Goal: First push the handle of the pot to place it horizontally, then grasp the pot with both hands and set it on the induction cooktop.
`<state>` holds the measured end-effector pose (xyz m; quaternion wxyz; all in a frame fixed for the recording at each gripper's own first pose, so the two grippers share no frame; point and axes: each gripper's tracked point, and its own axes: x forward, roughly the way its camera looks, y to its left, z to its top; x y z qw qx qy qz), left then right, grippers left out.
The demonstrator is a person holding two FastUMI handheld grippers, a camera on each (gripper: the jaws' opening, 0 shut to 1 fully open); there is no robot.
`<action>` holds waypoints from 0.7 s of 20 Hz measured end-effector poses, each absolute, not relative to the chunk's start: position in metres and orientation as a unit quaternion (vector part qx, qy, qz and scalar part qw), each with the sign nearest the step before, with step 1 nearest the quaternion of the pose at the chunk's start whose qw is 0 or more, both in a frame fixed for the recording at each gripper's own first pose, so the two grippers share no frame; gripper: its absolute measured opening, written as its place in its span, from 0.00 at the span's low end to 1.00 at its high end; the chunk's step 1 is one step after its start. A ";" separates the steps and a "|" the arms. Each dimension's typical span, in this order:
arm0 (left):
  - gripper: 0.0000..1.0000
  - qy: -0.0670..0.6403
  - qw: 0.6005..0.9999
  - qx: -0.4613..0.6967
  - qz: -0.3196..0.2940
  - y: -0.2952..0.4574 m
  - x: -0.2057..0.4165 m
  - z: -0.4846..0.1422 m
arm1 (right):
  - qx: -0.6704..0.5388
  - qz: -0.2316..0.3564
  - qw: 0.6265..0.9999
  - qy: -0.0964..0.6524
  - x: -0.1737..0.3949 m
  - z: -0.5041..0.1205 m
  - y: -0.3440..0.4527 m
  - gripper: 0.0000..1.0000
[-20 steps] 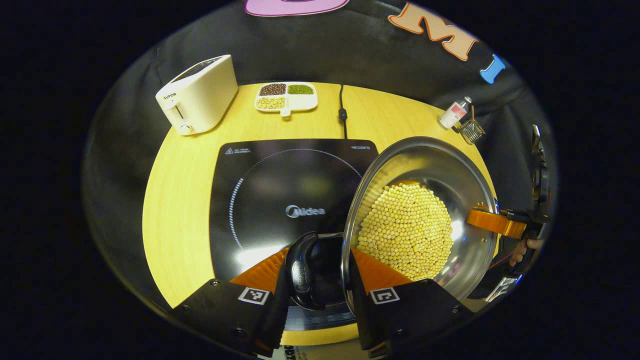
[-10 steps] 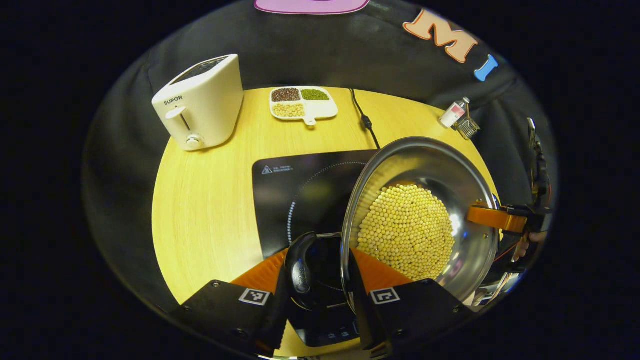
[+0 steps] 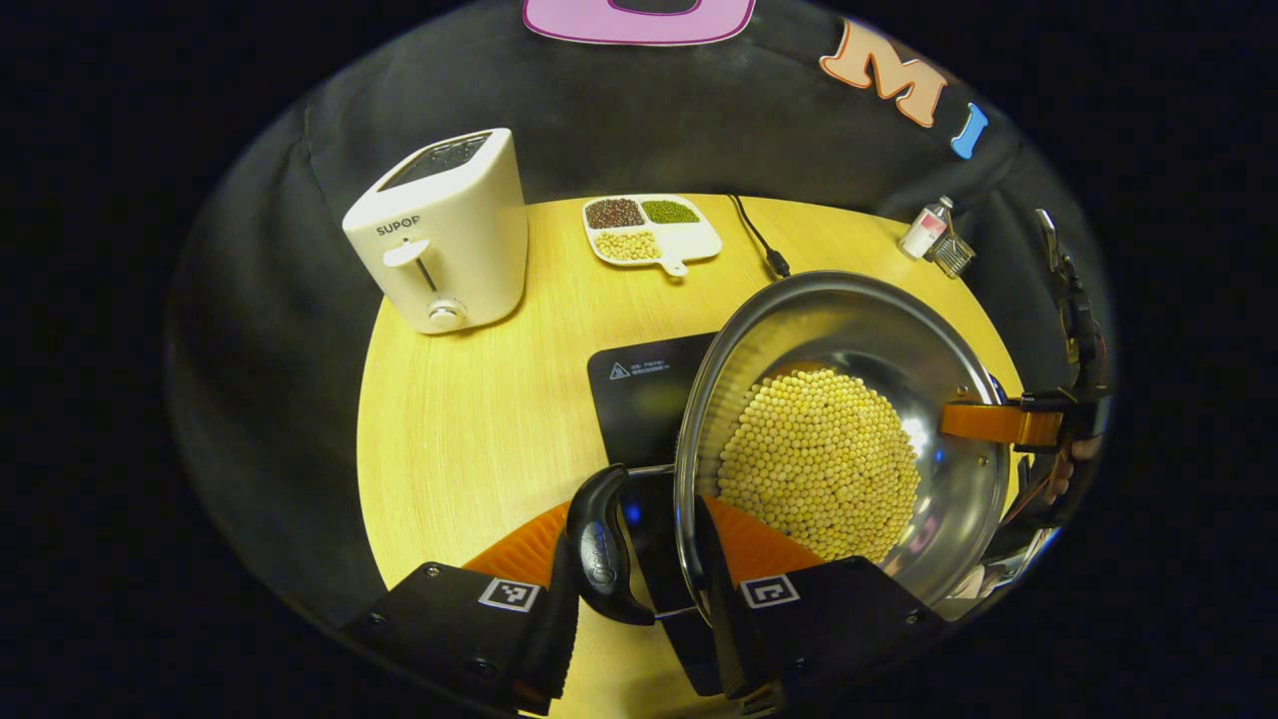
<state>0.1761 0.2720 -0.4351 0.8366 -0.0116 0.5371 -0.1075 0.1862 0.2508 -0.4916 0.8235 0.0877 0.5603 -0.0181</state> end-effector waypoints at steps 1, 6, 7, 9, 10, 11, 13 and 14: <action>0.59 0.535 0.839 -0.010 -0.104 0.274 0.176 -0.436 | 0.089 -0.017 0.823 0.560 0.187 -0.493 0.253 0.48; 0.69 0.530 0.843 -0.001 -0.096 0.282 0.171 -0.436 | 0.094 -0.020 0.824 0.558 0.191 -0.496 0.257 0.52; 0.72 0.534 0.841 -0.004 -0.088 0.284 0.167 -0.437 | 0.087 -0.028 0.826 0.556 0.191 -0.496 0.254 0.61; 0.75 0.525 0.848 -0.011 -0.073 0.286 0.167 -0.433 | 0.082 -0.028 0.834 0.545 0.191 -0.488 0.252 0.69; 0.78 0.513 0.856 -0.010 -0.066 0.289 0.169 -0.427 | 0.085 -0.025 0.836 0.541 0.191 -0.482 0.252 0.67; 0.78 0.498 0.865 -0.008 -0.063 0.289 0.170 -0.419 | 0.086 -0.024 0.840 0.535 0.190 -0.475 0.250 0.63; 0.75 0.480 0.875 0.001 -0.063 0.288 0.168 -0.410 | 0.085 -0.021 0.851 0.518 0.189 -0.464 0.248 0.65; 0.73 0.480 0.875 0.009 -0.063 0.287 0.163 -0.407 | 0.084 -0.018 0.855 0.512 0.188 -0.458 0.247 0.65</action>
